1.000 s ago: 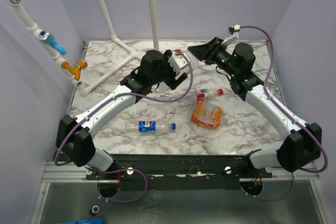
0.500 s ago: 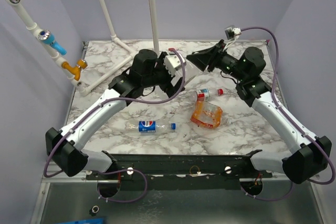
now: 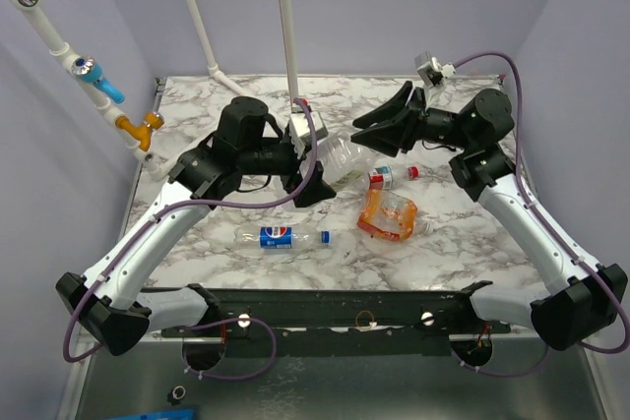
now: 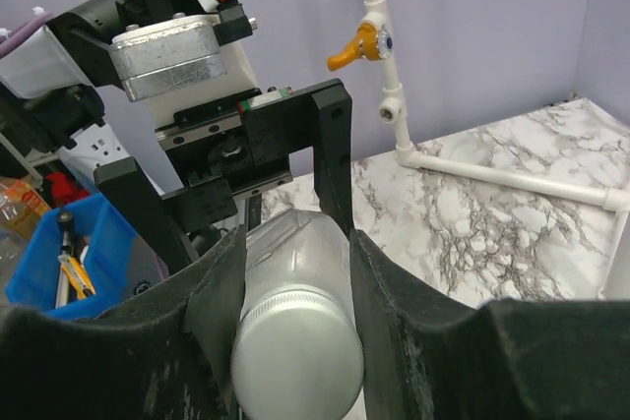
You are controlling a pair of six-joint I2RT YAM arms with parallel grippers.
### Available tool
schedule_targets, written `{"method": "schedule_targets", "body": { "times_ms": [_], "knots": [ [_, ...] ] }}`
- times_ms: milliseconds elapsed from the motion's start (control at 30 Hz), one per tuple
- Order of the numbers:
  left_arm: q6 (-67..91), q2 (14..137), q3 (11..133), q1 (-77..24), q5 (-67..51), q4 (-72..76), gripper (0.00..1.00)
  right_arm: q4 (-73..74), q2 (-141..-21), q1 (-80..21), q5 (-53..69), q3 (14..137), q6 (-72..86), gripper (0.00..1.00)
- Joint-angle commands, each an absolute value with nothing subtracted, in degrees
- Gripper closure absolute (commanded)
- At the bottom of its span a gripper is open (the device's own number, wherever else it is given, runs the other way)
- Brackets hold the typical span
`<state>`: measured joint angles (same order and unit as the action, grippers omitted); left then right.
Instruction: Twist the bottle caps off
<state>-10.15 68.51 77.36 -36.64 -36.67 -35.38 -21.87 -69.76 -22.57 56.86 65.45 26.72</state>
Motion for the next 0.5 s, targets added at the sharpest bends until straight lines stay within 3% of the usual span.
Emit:
{"method": "schedule_targets", "body": {
  "times_ms": [0,467],
  "knots": [
    [-6.24,68.53,77.61,-36.21,-47.37,-41.99,0.01,-18.64,-70.3,-21.14,50.89,69.61,19.89,0.99],
    [-0.26,70.39,78.99,-36.21,-50.75,-42.28,0.01,-14.83,-72.94,-21.13,43.55,70.08,11.77,0.99]
  ]
}}
